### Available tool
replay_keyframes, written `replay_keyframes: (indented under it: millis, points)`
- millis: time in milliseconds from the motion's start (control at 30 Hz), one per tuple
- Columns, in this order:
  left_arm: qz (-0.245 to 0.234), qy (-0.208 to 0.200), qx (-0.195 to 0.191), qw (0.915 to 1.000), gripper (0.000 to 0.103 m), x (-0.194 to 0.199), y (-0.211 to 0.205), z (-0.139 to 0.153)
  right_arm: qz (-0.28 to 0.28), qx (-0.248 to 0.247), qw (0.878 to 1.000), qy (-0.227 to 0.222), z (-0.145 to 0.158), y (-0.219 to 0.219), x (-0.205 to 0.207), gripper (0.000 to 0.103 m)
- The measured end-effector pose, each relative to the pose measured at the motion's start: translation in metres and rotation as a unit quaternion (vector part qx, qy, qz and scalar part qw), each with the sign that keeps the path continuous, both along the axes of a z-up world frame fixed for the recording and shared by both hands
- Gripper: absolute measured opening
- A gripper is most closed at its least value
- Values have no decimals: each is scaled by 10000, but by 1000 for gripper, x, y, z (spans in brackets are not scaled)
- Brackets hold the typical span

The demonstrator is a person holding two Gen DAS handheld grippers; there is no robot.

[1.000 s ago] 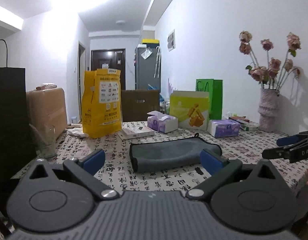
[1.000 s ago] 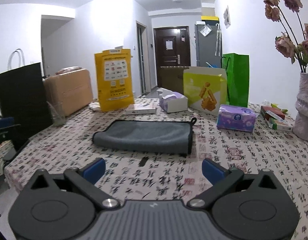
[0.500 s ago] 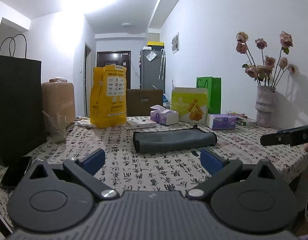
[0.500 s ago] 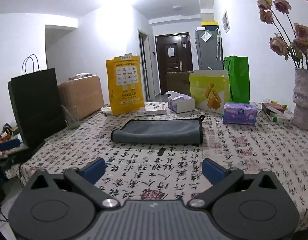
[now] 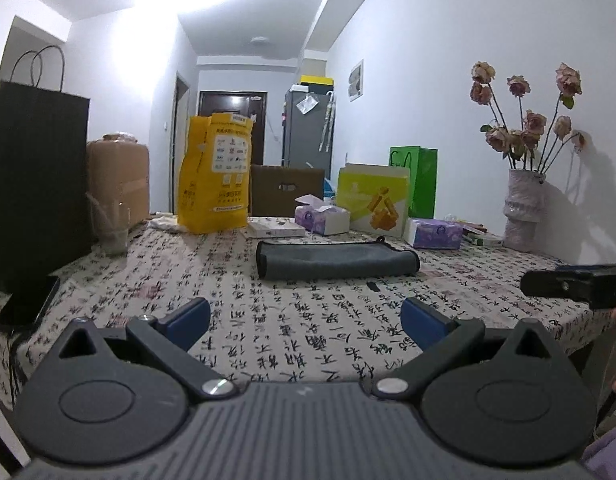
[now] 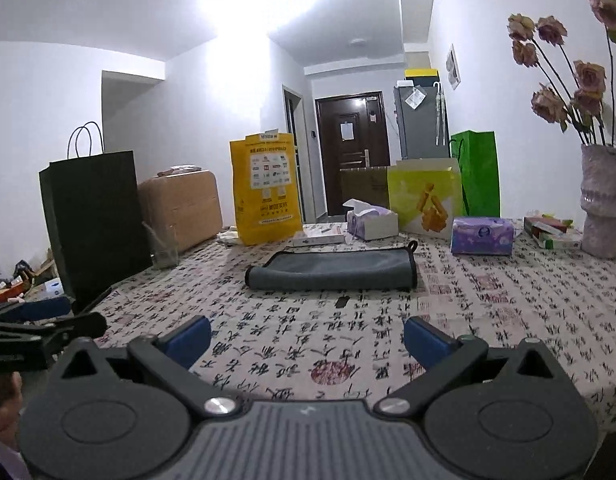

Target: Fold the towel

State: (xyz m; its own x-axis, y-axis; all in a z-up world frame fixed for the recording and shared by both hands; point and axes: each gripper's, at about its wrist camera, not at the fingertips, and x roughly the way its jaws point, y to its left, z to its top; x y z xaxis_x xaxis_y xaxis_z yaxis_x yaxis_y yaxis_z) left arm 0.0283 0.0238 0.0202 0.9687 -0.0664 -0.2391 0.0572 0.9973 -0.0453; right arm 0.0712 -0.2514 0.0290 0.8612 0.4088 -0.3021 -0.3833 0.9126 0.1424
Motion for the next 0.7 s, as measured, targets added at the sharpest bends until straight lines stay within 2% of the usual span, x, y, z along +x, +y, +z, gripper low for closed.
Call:
replay_keyframes:
  millis: [500, 700]
  points:
    - [103, 171, -83, 9998, 103, -14, 1, -10, -77, -53, 9997, 240, -24, 1, -28, 103]
    - [102, 268, 40, 9996, 103, -18, -3, -12, -122, -56, 9994, 329, -28, 4, -40, 103]
